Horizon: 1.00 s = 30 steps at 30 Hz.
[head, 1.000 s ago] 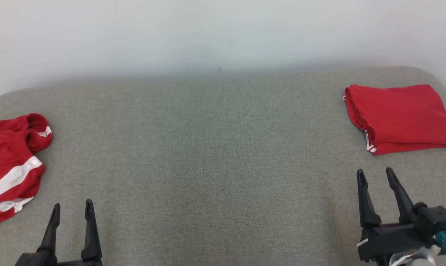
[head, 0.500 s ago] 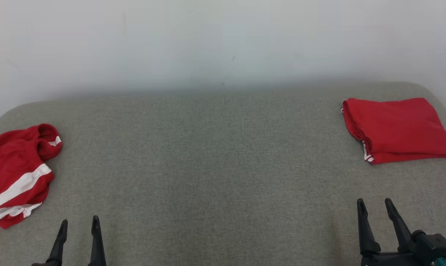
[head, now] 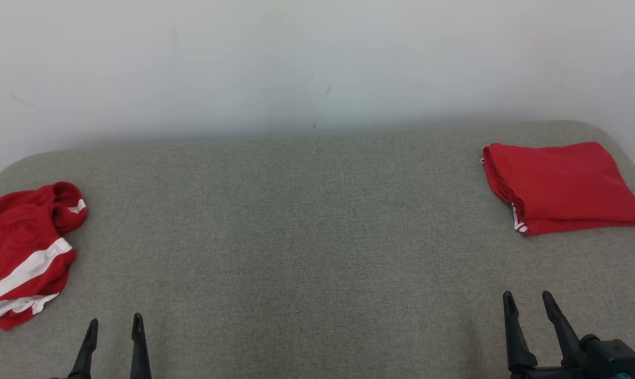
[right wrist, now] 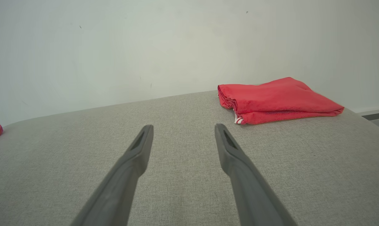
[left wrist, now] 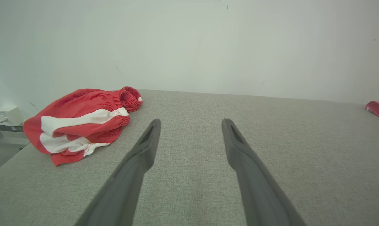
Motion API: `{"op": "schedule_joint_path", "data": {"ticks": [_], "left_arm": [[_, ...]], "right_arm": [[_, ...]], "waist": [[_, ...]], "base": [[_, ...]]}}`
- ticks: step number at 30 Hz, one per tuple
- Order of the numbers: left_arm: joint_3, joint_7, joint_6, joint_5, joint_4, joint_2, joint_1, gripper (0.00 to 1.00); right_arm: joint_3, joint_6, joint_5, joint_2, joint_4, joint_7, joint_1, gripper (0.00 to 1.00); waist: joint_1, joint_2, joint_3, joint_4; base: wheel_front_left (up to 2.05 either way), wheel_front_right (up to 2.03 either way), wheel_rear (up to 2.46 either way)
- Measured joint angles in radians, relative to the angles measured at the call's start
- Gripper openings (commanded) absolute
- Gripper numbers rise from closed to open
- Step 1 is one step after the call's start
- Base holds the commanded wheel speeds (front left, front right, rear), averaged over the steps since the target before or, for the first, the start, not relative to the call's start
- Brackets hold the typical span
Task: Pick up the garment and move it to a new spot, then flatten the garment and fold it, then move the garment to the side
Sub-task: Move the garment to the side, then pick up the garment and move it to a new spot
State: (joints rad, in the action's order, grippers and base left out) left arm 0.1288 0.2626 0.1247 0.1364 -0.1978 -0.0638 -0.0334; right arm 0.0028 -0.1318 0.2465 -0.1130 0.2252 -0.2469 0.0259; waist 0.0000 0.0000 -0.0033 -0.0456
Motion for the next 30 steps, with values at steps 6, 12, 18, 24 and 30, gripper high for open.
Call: {"op": "schedule_joint_path", "data": {"ticks": [6, 12, 18, 24, 30], "left_arm": [[-0.004, 0.000, 0.000, -0.006, -0.001, 0.000, 0.002, 1.00], [-0.008, 0.000, 0.000, -0.006, -0.005, -0.001, 0.009, 1.00], [-0.010, 0.000, -0.001, -0.006, -0.007, -0.004, 0.014, 1.00], [-0.008, 0.000, -0.002, -0.004, -0.010, -0.012, 0.014, 1.00], [-0.006, 0.000, -0.008, -0.003, -0.010, -0.013, 0.014, 1.00]], "right_arm": [[-0.002, 0.000, 0.001, 0.000, 0.001, 0.000, 0.005, 1.00], [0.001, 0.000, 0.007, 0.007, 0.002, 0.000, 0.016, 1.00], [0.000, 0.000, 0.009, 0.016, 0.003, -0.001, 0.019, 1.00], [0.001, 0.000, 0.011, 0.025, 0.007, -0.004, 0.023, 1.00], [0.007, 0.000, 0.010, 0.028, 0.008, -0.006, 0.022, 1.00]], "waist": [[0.0000, 0.0000, -0.002, 0.009], [0.0000, 0.0000, -0.001, 0.047], [0.0000, 0.0000, 0.003, 0.100], [0.0000, 0.0000, 0.011, 0.187], [0.0000, 0.0001, 0.020, 0.285]], "base": [[0.00, 0.00, 0.00], [0.00, 0.00, 0.00], [0.00, 0.00, 0.00], [0.00, 0.00, 0.00], [0.00, 0.00, 0.00]]}}
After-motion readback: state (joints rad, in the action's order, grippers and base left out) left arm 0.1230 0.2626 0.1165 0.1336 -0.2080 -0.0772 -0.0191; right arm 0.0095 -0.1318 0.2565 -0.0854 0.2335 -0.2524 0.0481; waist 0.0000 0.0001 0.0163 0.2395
